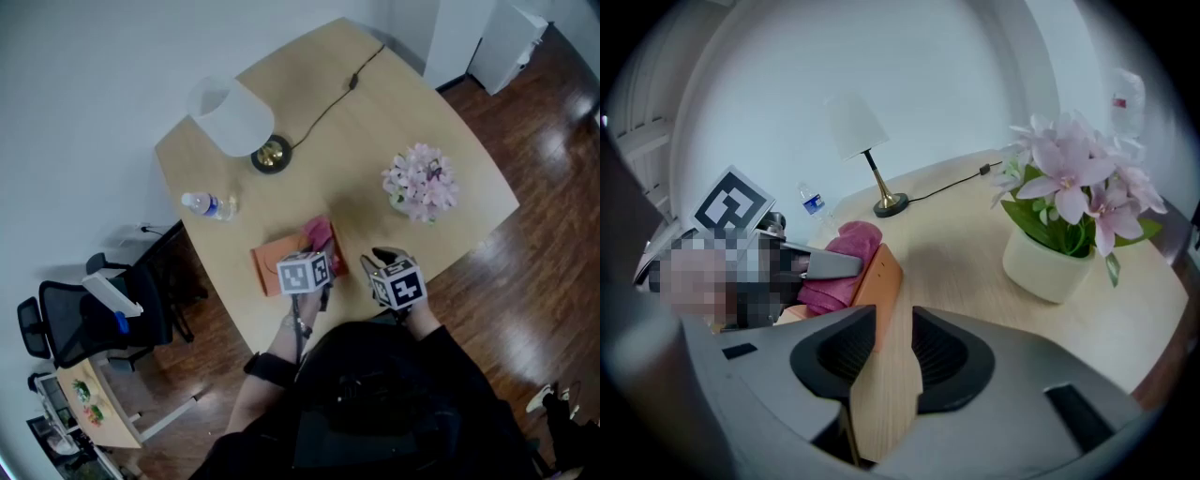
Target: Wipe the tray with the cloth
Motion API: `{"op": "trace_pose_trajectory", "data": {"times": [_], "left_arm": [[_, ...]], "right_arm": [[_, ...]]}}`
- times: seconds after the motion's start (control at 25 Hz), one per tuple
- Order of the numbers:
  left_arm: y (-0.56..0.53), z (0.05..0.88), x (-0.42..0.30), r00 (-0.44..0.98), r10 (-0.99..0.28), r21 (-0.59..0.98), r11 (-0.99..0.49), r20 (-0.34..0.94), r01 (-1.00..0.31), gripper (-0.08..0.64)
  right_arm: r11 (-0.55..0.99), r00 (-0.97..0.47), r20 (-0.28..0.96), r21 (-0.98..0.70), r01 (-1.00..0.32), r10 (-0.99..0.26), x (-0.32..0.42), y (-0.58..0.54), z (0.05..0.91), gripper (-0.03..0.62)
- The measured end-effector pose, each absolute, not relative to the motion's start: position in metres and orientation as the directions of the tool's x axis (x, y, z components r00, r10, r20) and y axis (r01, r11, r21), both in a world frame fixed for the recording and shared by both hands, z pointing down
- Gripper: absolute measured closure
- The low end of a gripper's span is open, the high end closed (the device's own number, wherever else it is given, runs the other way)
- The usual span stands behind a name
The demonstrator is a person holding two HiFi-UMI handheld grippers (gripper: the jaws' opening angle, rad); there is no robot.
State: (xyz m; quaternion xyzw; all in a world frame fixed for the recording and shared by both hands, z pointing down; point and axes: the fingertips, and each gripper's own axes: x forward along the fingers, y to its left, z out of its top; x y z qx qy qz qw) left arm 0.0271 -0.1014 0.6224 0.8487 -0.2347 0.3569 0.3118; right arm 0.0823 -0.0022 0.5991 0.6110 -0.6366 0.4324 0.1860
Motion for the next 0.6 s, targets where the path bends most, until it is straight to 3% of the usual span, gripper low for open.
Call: {"op": "trace_pose_trajectory", "data": {"times": [0.2,0.44,0.6], "left_arm": [[-0.11,0.598,-0.022,0.627,-0.235,0.311,-0.708,0.743,-0.634,0.471],[-0.116,0.617,-0.144,0.465,-0.323,0.167,-0.646,0.824,-0.745,0.471],[-0.108,0.627,-0.156,0.469,-0.308,0.201,-0.619,0.828,-0.76,0.471]], "right_arm": [[-0.109,-0.189,0.755,-0.326,-0.939,-0.628,0.079,-0.005,0.593,0.459],[-0.089,-0.2,0.755,-0.323,-0.942,-0.624,0.073,-0.005,0.594,0.459],[-0.079,-0.2,0.759,-0.314,-0.946,-0.62,0.07,-0.005,0.594,0.459]]}}
